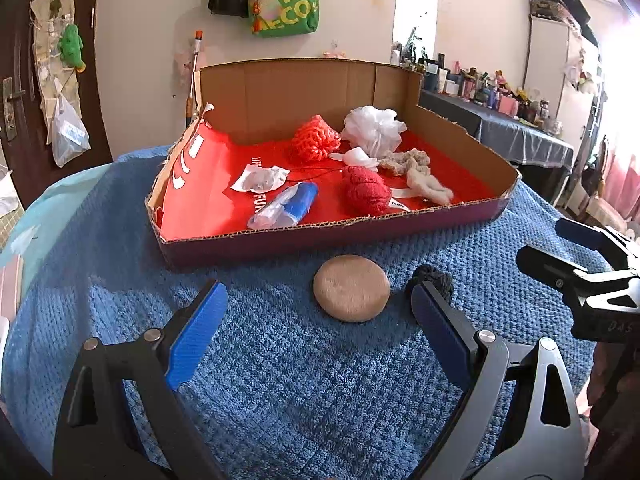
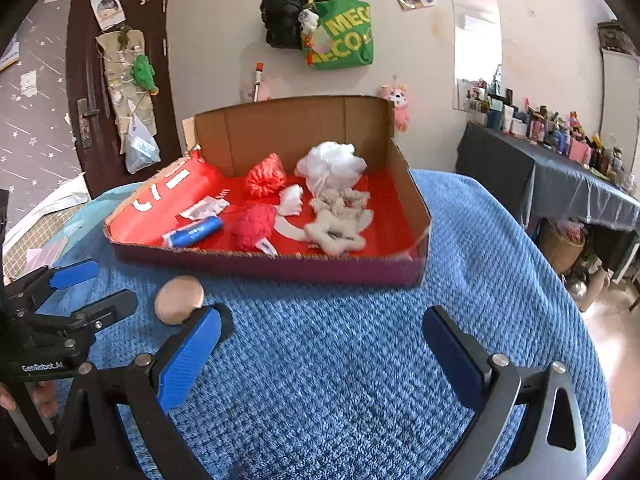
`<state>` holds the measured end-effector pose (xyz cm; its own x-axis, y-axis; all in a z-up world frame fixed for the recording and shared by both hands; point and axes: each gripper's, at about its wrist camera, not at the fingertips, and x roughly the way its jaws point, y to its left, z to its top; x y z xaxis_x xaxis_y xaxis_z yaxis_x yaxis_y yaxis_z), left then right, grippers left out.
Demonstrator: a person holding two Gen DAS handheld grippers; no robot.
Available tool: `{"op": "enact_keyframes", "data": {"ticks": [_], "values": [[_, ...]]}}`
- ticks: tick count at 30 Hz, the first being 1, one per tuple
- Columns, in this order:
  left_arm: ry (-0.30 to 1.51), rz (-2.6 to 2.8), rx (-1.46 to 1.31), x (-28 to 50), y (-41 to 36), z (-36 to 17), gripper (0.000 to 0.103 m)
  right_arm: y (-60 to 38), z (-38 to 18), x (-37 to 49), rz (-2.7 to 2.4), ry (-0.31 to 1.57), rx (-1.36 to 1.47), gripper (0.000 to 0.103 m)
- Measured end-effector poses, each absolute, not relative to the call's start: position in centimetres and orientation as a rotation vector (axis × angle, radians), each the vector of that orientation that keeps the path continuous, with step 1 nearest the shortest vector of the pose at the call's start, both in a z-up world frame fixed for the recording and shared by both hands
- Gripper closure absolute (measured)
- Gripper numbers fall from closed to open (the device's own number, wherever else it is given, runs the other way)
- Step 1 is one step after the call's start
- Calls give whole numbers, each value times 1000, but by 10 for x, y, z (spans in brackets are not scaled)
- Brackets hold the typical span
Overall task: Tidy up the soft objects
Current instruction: 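Withdraw both open tools from the box over the blanket, then grasp the tan round sponge with the left tool while the right tool grasps the black pom-pom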
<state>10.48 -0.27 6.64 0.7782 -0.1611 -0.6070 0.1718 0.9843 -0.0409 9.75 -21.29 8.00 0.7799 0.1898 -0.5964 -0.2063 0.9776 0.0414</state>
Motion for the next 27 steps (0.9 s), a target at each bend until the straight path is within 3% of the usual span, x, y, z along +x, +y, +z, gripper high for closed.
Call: {"op": "enact_keyframes", "data": {"ticks": [27], "values": [[702,-180,8,111,-3,49,9,-213,58,100,194,676,-22,0]]}}
